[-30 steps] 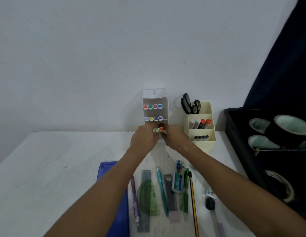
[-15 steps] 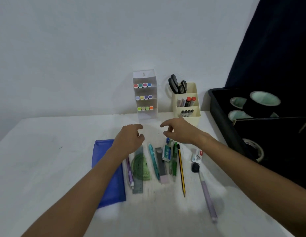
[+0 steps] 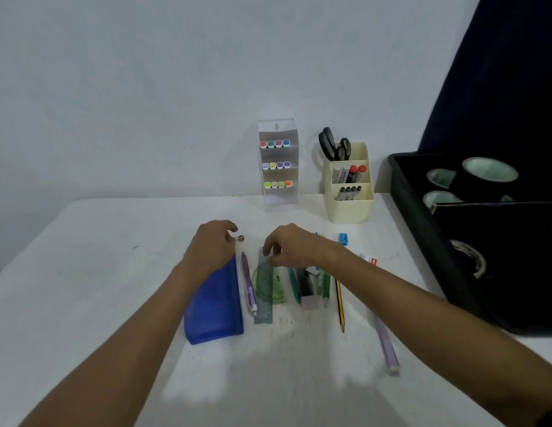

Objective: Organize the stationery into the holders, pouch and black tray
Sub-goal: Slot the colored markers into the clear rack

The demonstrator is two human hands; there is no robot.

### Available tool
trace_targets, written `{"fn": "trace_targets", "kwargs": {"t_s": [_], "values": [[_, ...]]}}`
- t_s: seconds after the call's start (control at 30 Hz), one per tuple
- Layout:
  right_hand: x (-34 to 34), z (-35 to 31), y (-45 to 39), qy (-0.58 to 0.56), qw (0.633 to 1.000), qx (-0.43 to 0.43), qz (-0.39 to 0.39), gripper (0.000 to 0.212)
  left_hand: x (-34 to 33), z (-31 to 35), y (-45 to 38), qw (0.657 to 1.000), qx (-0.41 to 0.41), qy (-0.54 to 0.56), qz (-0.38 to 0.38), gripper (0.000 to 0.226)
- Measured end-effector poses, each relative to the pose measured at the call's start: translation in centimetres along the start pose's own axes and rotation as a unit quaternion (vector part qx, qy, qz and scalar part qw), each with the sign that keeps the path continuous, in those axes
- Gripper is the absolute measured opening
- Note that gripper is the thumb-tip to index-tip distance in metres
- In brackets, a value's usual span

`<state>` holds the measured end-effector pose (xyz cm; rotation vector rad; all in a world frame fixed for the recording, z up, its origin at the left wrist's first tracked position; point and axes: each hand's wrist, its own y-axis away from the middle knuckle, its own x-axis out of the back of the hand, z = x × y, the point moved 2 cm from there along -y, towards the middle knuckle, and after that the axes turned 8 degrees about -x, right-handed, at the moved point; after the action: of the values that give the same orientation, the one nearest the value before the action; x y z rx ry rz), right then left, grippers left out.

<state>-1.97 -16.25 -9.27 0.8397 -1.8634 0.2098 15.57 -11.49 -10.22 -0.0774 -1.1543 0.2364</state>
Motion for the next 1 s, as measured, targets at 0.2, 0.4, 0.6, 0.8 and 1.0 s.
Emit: {"fn": "trace_targets", "kwargs": {"t_s": [0.2,0.4,0.6,0.8,1.0], "values": [[3.2,4.9,2.1,0.009,0.995,-0.09,0.035,0.015,-0.1,-1.3,1.0,1.0,0.002,0.013,-0.018,0.032],[4.2,9.3,6.5,0.018,0.971,-0.237,0.028,0.019,-2.7,0.6,0.6,0.997,-0.017,0.052,-0.056,0.033],[2.6,10.3,11.3,0.021,0.943,-0.322,-0.074,0.027,-4.3,2.1,-0.5,0.995,-0.055,0.051,-0.065,0.031],[0.7,10.8,12.7,0.009,0.93,-0.349,-0.112,0.033,-5.0,3.1,-1.2,0.994,-0.065,0.033,-0.078,0.031],[0.5,10.7,12.6,-0.038,0.929,-0.349,-0.115,0.019,-5.6,3.7,-1.4,0.993,-0.074,0.026,-0.09,0.031]]}}
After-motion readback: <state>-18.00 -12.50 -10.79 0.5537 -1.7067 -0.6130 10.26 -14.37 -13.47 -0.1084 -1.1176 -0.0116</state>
